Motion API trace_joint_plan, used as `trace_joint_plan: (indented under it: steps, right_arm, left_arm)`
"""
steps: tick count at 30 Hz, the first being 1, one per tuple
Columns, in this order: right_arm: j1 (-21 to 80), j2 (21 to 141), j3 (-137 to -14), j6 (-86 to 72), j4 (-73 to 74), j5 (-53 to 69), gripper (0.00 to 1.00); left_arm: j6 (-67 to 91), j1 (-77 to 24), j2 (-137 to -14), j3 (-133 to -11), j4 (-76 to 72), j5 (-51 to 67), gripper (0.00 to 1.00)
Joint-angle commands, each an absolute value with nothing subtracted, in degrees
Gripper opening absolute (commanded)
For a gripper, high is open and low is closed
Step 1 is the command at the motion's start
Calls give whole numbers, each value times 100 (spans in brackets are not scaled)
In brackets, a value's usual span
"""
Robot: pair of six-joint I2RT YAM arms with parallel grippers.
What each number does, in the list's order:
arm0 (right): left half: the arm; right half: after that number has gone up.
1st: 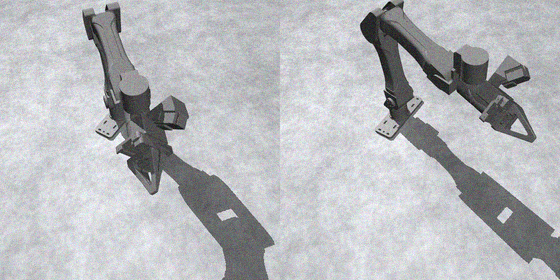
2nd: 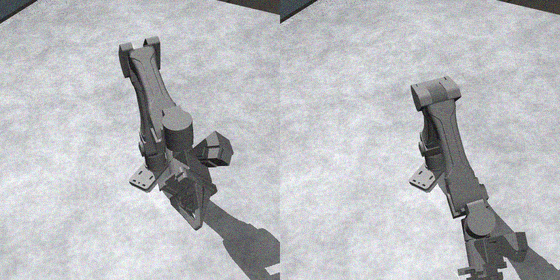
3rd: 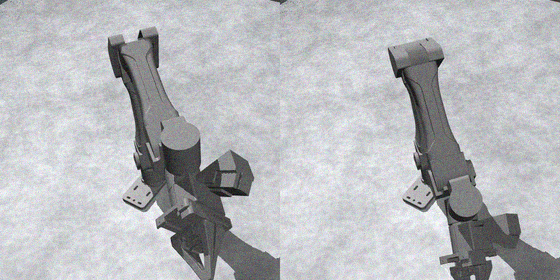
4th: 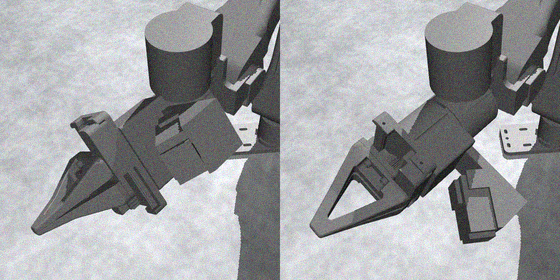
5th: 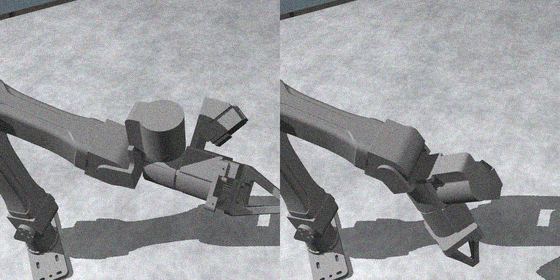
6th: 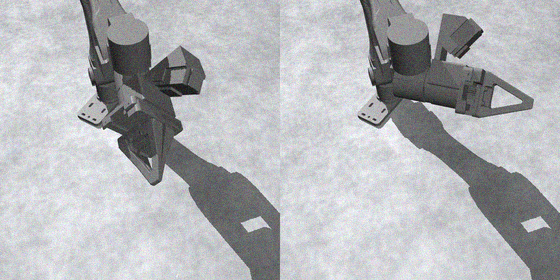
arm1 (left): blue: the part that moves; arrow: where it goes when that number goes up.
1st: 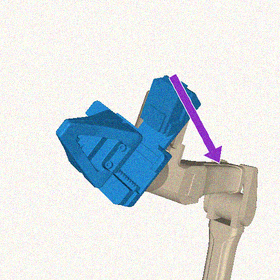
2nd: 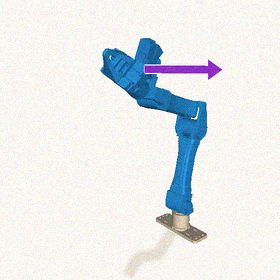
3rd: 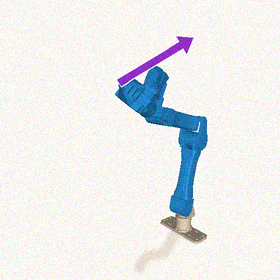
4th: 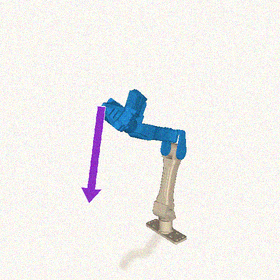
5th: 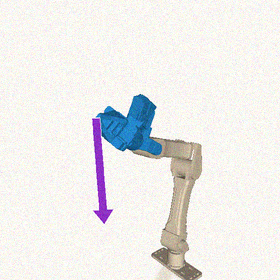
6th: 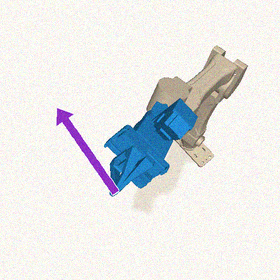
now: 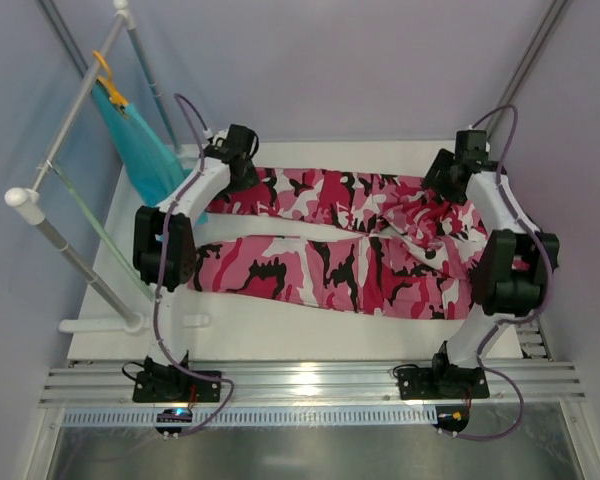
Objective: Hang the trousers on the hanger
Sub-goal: Fold the trousers
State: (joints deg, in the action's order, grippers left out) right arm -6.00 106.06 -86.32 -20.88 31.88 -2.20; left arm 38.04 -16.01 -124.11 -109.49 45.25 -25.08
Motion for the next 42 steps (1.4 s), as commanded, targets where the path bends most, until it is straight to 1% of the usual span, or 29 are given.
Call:
trace_joint_plan:
  steps: [1, 2, 3, 4, 6, 7, 8, 11, 15, 16, 19, 22, 25, 28, 31, 34, 36, 37, 38, 42]
  right_arm:
    - [-580, 9452, -8061, -2355, 3137, -175, 71]
    - [-580, 9309, -7825, -2355, 3216, -263, 72]
    - [-589, 9186, -7709, -2399, 3382, -342, 73]
    - [-598, 9054, -7604, -2426, 3471, -465, 74]
    - [-633, 8659, -7270, -2522, 3603, -501, 77]
    - [-668, 8527, -7138, -2540, 3595, -475, 82]
    - [-685, 8395, -6893, -2540, 3586, -327, 99]
    - [-782, 7815, -6506, -2636, 3577, -185, 100]
    - [-1098, 7173, -6092, -2830, 3762, -500, 100]
    - [-1168, 6850, -5891, -2847, 3762, -536, 100]
    - [-1589, 6295, -5591, -2813, 3683, -431, 100]
    - [-2143, 6004, -5239, -2725, 3569, -282, 100]
    - [-2741, 5994, -4870, -2847, 3253, -79, 100]
    - [-3452, 6099, -4790, -3050, 3112, 377, 100]
    - [-3926, 6187, -4895, -2980, 3050, 396, 100]
    - [-4148, 6144, -4800, -2822, 2761, 343, 99]
    - [-4157, 6117, -4694, -2716, 2409, 177, 95]
    - [-4166, 6135, -4676, -2594, 2356, 45, 93]
    - [-4166, 6161, -4667, -2532, 2277, -400, 90]
    - [-4175, 6406, -4492, -2496, 1777, -966, 89]
  left_arm:
    - [3683, -2012, -11550, -10513, 3982, -1321, 78]
    - [3709, -2082, -11357, -10364, 3807, -1101, 89]
    - [3718, -2118, -11234, -10110, 3745, -716, 96]
    - [3692, -2170, -11119, -9977, 3666, -599, 100]
    - [3691, -2319, -10812, -9679, 3578, -458, 100]
    - [3657, -2364, -10706, -9581, 3516, -205, 100]
    - [3656, -2443, -10566, -9467, 3463, -72, 100]
    - [3692, -2618, -10082, -8966, 3244, 297, 100]
    - [3674, -3102, -9476, -8360, 3094, 246, 100]
    - [3674, -3163, -9248, -8080, 3007, 263, 100]
    - [3753, -3313, -8783, -7744, 2953, 299, 100]
    - [3823, -3392, -8447, -7261, 2708, 501, 100]
    - [3858, -3419, -8131, -6944, 2663, 545, 100]
    - [3876, -3419, -7946, -6794, 2820, 528, 100]
    - [4024, -3419, -7788, -6680, 2962, 570, 100]
    - [4271, -3419, -7568, -6233, 2463, 939, 100]
    - [4403, -3419, -7480, -6030, 2207, 1045, 100]
    - [4429, -3419, -7488, -5907, 2076, 1124, 100]
    - [4438, -3419, -7506, -5880, 2039, 1177, 100]
    - [4395, -3419, -7550, -5906, 2066, 1266, 100]
